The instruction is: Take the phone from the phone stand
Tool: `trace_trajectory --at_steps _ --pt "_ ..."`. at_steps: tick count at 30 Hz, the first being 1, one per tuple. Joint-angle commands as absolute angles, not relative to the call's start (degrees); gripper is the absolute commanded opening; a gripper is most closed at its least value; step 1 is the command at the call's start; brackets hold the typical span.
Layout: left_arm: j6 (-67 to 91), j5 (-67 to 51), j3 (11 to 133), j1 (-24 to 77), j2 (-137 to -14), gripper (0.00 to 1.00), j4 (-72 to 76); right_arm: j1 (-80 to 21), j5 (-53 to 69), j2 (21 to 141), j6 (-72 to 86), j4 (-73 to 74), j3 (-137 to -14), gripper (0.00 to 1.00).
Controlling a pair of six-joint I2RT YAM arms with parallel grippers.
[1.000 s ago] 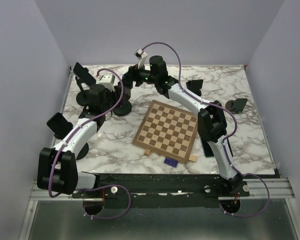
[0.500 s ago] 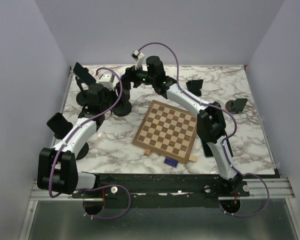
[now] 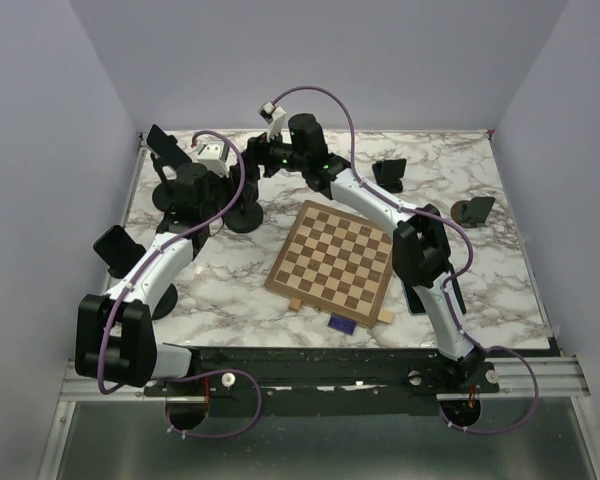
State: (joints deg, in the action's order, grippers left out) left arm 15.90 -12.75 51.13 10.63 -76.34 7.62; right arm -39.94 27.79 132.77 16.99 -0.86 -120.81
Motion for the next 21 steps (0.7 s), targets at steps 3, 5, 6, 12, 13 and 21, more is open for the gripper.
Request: trace_trajectory --at_steps 3,5,6,12,13,21 --pt "15.26 -12.27 53.12 11.25 -77.62 0.55 6.8 -40.86 27.12 131.75 18.98 1.72 -122.96 0.01" --pt "15.03 -12.11 53.51 11.27 -78.0 0.49 6.27 -40.79 26.66 131.82 19.06 1.67 -122.96 0.01" --pt "15.03 -11.99 53.61 11.24 -78.18 0.47 6.2 -40.87 26.53 131.83 19.07 1.66 -122.96 0.01" --pt "14.6 -10.68 52.37 10.9 -76.88 0.05 7.68 -40.87 25.63 131.68 16.87 1.67 -121.78 0.01" --pt "14.59 -10.76 51.86 10.85 -76.46 0.04 8.21 -40.87 25.98 131.66 15.91 1.67 -121.53 0.01" --pt "14.92 -18.93 48.43 10.27 -75.49 0.0 13.1 -36.55 43.71 133.89 11.82 -3.22 -121.84 0.01"
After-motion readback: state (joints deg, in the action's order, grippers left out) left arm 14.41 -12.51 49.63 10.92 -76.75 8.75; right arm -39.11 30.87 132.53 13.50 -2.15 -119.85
